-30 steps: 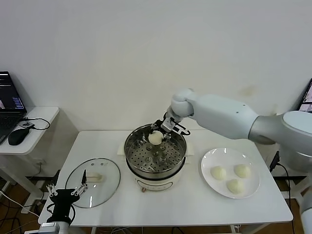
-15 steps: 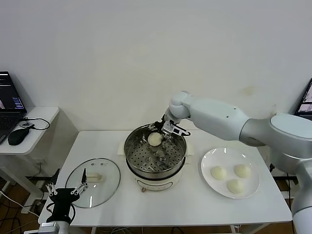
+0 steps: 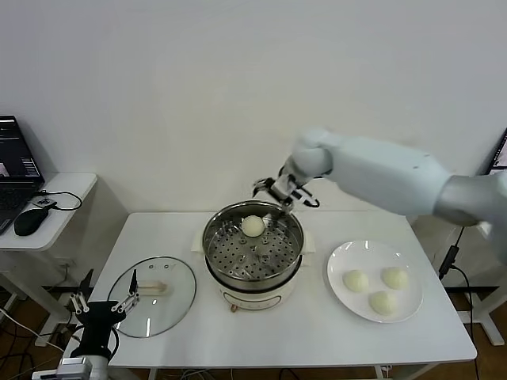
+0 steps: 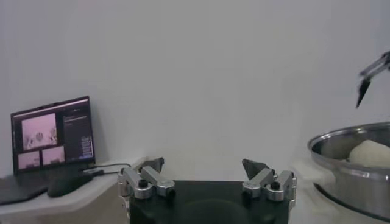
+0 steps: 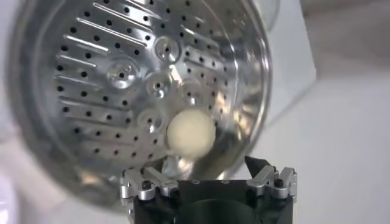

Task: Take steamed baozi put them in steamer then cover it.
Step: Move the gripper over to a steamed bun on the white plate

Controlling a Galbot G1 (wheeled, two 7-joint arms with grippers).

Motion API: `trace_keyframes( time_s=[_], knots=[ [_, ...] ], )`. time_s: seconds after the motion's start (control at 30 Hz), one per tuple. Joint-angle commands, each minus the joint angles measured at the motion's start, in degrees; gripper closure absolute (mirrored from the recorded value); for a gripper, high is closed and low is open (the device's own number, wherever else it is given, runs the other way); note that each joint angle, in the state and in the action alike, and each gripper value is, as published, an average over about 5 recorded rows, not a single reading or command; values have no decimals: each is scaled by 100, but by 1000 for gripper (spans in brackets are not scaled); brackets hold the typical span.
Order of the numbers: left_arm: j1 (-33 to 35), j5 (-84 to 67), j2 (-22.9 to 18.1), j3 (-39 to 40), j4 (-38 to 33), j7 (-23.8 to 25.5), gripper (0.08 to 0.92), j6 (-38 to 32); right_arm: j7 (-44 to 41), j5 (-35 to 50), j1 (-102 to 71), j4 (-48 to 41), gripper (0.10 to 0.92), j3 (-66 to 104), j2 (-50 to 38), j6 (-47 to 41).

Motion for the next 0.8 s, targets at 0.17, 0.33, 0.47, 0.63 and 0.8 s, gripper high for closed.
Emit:
trace_keyframes(
  time_s=[0.17, 0.33, 0.47, 0.63, 0.8],
  knots=[
    [-64, -15, 165, 40, 107, 7, 177, 34, -400, 415, 79, 1864, 203, -131, -2811, -1834],
    [-104, -12, 218, 44, 157, 14, 177, 45, -345, 74, -670, 1890, 203, 36, -3046, -1830],
    [-113, -11, 228, 20, 174, 20, 177, 58, -306, -239, -1577, 1797, 203, 526, -3043, -1823],
    [-88, -5, 223, -14, 198, 26, 177, 61, -267, -598, -2609, 1558, 203, 1312, -2905, -1800],
    [-46, 2, 199, -64, 184, 39, 177, 57, -176, -765, -3192, 1312, 203, 1645, -2744, -1826]
  ],
)
